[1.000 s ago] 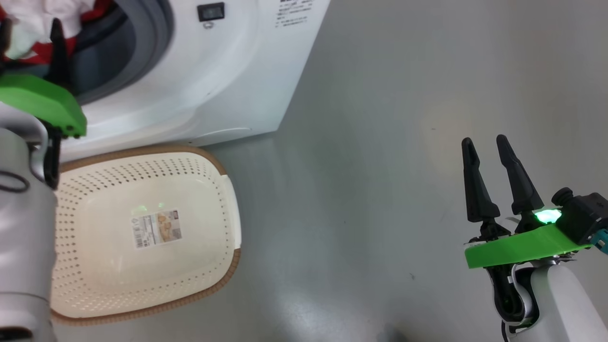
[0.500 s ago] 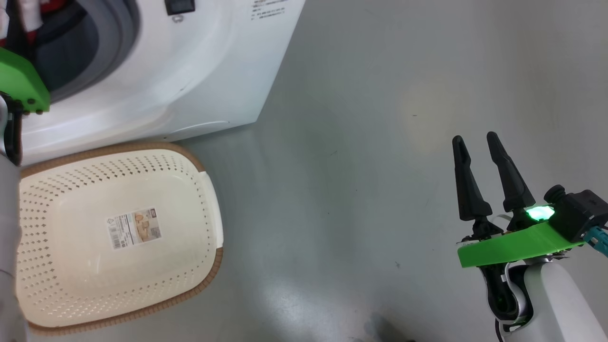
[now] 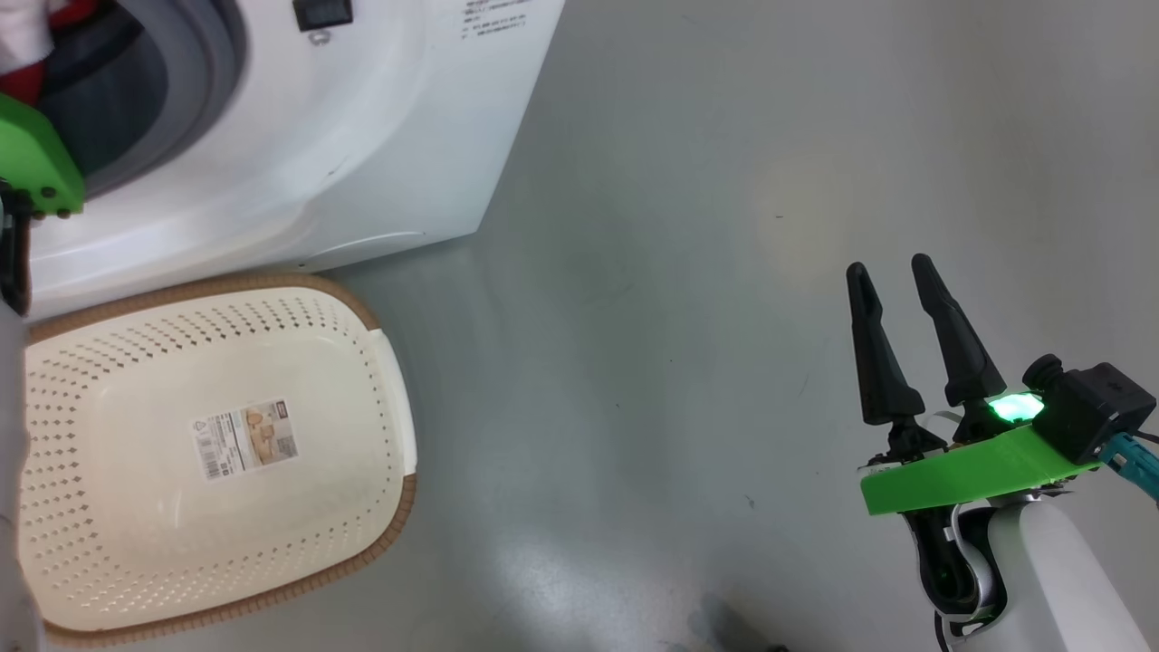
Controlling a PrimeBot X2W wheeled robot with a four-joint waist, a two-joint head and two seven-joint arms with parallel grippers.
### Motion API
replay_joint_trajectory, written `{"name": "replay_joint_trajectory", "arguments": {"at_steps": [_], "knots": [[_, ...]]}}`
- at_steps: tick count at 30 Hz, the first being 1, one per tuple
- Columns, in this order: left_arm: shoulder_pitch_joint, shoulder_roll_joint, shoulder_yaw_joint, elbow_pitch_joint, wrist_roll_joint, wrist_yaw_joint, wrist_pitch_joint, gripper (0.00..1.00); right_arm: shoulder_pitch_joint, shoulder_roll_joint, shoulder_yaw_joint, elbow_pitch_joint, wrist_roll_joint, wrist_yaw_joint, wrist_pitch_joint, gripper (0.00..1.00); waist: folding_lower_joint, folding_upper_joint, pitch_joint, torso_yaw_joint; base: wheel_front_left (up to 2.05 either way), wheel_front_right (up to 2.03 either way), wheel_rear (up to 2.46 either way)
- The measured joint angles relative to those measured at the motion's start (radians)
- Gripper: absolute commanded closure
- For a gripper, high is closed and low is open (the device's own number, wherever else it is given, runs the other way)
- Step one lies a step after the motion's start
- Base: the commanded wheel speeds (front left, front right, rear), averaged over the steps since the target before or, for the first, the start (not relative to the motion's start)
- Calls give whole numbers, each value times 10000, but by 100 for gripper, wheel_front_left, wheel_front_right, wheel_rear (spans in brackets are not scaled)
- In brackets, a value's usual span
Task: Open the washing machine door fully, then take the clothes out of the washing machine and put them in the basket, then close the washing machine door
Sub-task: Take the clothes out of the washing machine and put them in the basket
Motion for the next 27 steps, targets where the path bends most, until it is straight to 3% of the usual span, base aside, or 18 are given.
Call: {"name": "replay_joint_trajectory", "arguments": {"at_steps": [9, 20, 27], "knots": [[73, -278, 198, -708, -529, -27, 0, 100, 1, 0, -104, 0, -13, 0, 0, 0, 0, 0, -140, 198, 0, 0, 0], [1950, -752, 859, -3455, -917, -107, 0, 100, 18, -2, -291, 2, -209, 0, 0, 0, 0, 0, -548, 777, 0, 0, 0], [3652, -1469, 1540, -5235, -930, -111, 0, 100, 76, -2, -499, 17, -341, 0, 0, 0, 0, 0, -913, 1245, 0, 0, 0]]}}
